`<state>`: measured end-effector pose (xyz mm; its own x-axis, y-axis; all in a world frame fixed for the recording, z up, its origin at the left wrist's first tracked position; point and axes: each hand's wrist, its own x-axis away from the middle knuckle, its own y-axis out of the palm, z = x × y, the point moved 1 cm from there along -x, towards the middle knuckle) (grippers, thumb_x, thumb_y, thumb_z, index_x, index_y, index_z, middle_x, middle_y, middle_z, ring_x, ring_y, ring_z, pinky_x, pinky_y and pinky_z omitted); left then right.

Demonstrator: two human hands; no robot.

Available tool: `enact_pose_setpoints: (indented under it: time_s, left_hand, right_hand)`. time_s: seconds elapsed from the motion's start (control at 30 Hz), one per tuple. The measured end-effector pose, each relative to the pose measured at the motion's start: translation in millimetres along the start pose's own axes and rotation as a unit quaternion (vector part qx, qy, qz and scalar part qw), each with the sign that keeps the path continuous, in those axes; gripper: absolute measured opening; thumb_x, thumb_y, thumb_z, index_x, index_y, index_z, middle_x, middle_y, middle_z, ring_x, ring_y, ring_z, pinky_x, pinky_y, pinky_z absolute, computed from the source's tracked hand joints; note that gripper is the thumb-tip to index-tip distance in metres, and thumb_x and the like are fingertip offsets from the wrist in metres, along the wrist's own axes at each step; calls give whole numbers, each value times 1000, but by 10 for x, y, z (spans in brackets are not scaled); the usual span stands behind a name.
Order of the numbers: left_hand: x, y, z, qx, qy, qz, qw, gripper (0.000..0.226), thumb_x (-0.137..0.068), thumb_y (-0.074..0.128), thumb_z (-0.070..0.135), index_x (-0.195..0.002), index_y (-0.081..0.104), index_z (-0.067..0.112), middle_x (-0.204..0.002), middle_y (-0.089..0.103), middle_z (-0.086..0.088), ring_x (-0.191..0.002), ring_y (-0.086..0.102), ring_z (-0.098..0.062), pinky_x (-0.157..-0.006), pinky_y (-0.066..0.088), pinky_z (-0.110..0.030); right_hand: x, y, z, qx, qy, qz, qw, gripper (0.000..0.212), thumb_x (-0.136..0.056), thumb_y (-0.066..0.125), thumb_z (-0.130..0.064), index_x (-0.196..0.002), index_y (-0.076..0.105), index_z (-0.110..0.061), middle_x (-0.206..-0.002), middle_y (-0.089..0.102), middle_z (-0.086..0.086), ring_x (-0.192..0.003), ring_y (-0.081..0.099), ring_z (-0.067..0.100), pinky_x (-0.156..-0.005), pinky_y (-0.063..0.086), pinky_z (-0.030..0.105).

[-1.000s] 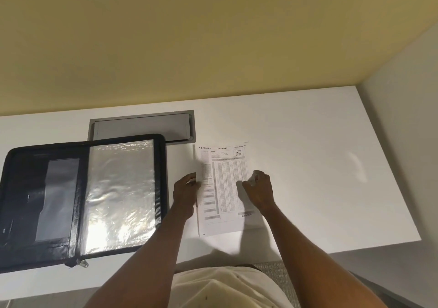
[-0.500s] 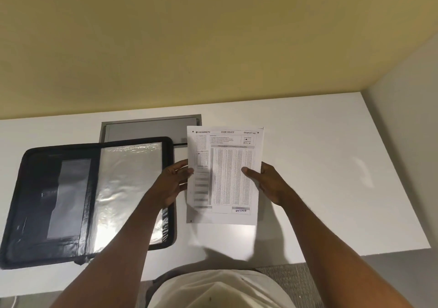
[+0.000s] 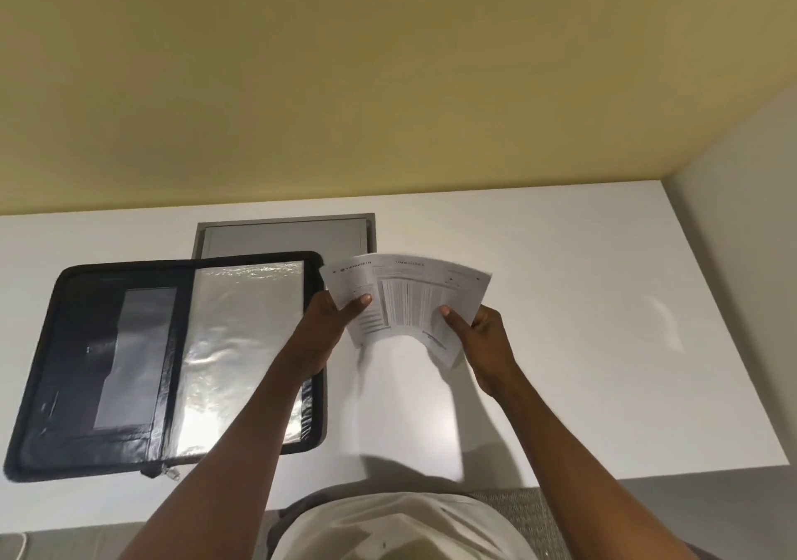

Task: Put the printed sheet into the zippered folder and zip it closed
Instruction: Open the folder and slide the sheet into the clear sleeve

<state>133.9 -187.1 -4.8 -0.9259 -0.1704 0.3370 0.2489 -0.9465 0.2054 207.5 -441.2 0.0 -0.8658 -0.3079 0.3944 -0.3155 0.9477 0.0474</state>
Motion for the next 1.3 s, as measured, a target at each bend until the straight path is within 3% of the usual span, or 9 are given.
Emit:
enact_pose_setpoints:
  time_s: [0.2, 0.37, 0.63, 0.83, 0.93, 1.17, 1.3]
  left_hand:
    - [127, 152, -21, -25, 13, 41, 999, 34, -87, 76, 36, -120, 74, 28, -122, 75, -4, -114, 71, -25, -97, 58, -36]
    - [61, 279, -56, -49, 5, 44, 998, 35, -90, 77, 27, -123, 67, 32, -119, 75, 0, -114, 70, -21, -94, 60, -38]
    - [68, 296, -185, -40, 9, 64, 997, 32, -88, 79, 27, -113, 72, 46, -118, 76, 4, -113, 71, -18, -87, 62, -31]
    - [-28, 315, -272, -70, -38, 64, 995, 39, -89, 79, 26, -127, 68, 25, -121, 75, 3, -114, 71, -19, -101, 57, -47]
    - [-46, 220, -210, -84, -50, 38, 994, 37, -90, 78, 27, -125, 68, 29, -119, 76, 7, -111, 73, -16, -102, 56, -50]
    - [185, -280, -94, -27, -49, -24, 998, 43, -91, 79, 26, -131, 67, 32, -135, 69, 1, -124, 66, -21, -105, 52, -47]
    - [398, -680, -107, 19, -72, -38, 997, 43, -93, 76, 19, -135, 66, 24, -139, 66, -7, -129, 63, -28, -109, 48, -51]
  right_hand:
    - [60, 5, 77, 7, 3, 6, 1000, 24, -98, 68, -25, -119, 73, -14, -112, 78, 4, -106, 74, 26, -92, 59, 45]
    - [17, -2, 83, 23, -1, 16, 1000, 23, -96, 71, -24, -116, 74, -13, -110, 79, 5, -105, 74, 26, -95, 59, 52]
    - [16, -51, 134, 21, 2, 8, 1000, 19, -96, 71, -24, -114, 75, -19, -111, 79, 0, -104, 75, 20, -91, 60, 42]
    - [-33, -68, 113, 36, 11, 7, 999, 29, -97, 70, -20, -123, 71, -9, -115, 78, 3, -107, 74, 21, -96, 59, 46]
    - [-69, -72, 30, 51, 4, -17, 999, 32, -96, 71, -20, -127, 70, -10, -118, 77, 1, -108, 74, 17, -95, 60, 38]
    - [-62, 274, -34, 62, 15, -107, 992, 29, -98, 67, -17, -127, 70, -15, -121, 76, -4, -111, 73, 14, -85, 59, 22]
    - [-54, 660, -30, 92, 12, -126, 988, 30, -99, 66, -16, -128, 69, -9, -121, 76, 1, -113, 73, 20, -96, 59, 38]
